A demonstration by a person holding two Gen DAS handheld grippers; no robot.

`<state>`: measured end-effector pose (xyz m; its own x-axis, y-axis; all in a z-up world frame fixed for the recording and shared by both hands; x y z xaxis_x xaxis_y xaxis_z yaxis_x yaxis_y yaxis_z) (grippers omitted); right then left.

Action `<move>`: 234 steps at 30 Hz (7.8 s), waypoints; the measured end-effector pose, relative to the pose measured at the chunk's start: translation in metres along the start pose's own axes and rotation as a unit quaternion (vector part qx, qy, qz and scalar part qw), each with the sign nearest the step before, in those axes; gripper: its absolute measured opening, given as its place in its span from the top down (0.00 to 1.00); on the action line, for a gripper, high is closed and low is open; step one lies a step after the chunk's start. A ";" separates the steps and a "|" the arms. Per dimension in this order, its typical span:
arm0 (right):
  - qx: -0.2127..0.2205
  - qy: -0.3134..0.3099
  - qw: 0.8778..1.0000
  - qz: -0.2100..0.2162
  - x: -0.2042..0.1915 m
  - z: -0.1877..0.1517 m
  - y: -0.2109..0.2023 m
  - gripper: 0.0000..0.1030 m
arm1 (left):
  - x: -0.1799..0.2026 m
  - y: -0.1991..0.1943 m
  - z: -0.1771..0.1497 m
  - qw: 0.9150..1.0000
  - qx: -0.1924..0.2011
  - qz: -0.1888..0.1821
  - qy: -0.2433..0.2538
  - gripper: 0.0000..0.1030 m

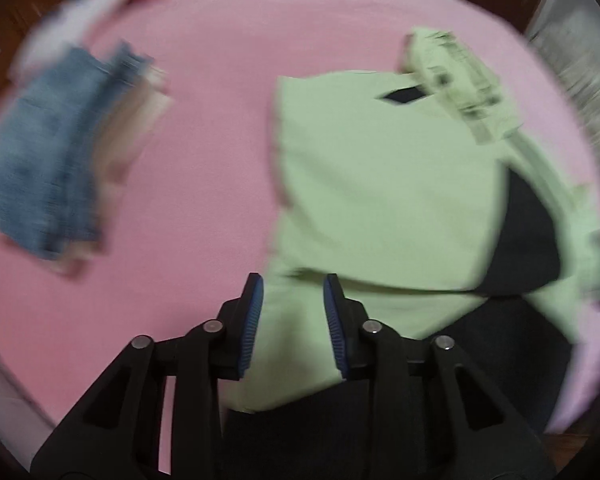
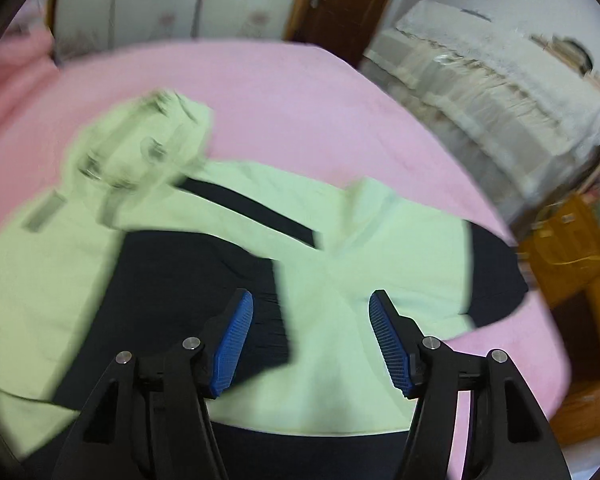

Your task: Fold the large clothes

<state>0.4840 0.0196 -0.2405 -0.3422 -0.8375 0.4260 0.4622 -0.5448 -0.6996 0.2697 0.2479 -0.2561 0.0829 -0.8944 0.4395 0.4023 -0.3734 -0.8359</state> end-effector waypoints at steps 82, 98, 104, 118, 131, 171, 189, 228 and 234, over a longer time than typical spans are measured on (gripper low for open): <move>-0.154 0.142 0.962 0.176 -0.097 -0.012 0.143 0.97 | 0.006 0.079 0.082 0.986 0.004 0.084 0.146 0.99; -0.131 0.115 0.978 0.115 -0.041 -0.102 0.053 0.78 | 0.003 -0.013 -0.052 0.981 0.000 0.153 0.119 0.99; -0.156 0.114 0.976 0.103 -0.019 -0.170 -0.022 0.78 | 0.027 -0.034 -0.113 0.990 -0.084 0.098 0.057 0.93; -0.206 0.160 0.952 0.159 0.028 -0.188 -0.138 0.15 | 0.126 -0.094 -0.138 0.988 -0.078 0.096 0.093 0.27; -0.262 0.200 0.926 0.181 0.099 -0.213 -0.080 0.15 | 0.200 -0.044 -0.188 0.979 -0.160 0.119 0.045 0.27; -0.131 0.465 0.869 0.108 0.529 -0.145 0.321 0.45 | 0.483 0.100 -0.213 0.946 -0.208 0.178 0.172 0.27; -0.014 0.450 0.889 0.079 0.572 -0.071 0.212 0.91 | 0.459 0.062 -0.181 0.964 -0.129 0.197 0.122 0.27; -0.080 0.121 0.944 0.297 -0.078 0.017 -0.052 0.49 | 0.076 -0.100 -0.095 0.990 -0.123 0.064 -0.010 0.27; -0.070 0.141 0.939 0.305 -0.026 -0.008 -0.048 0.18 | 0.112 -0.081 -0.075 0.994 -0.096 -0.057 -0.013 0.27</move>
<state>0.4645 0.0672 -0.2224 -0.2610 -0.9365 -0.2342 0.5369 0.0608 -0.8415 0.1777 0.1593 -0.1640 0.0705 -0.8383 0.5407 0.2298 -0.5138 -0.8266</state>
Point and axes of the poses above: each gripper's, at about its wrist camera, not at the fingertips, and y roughly the way its jaws point, x to its right, z to its top, the point moved 5 cm from there along y, roughly the way its jaws point, and after that the axes turned 15 degrees about -z, right-handed, at the moved point
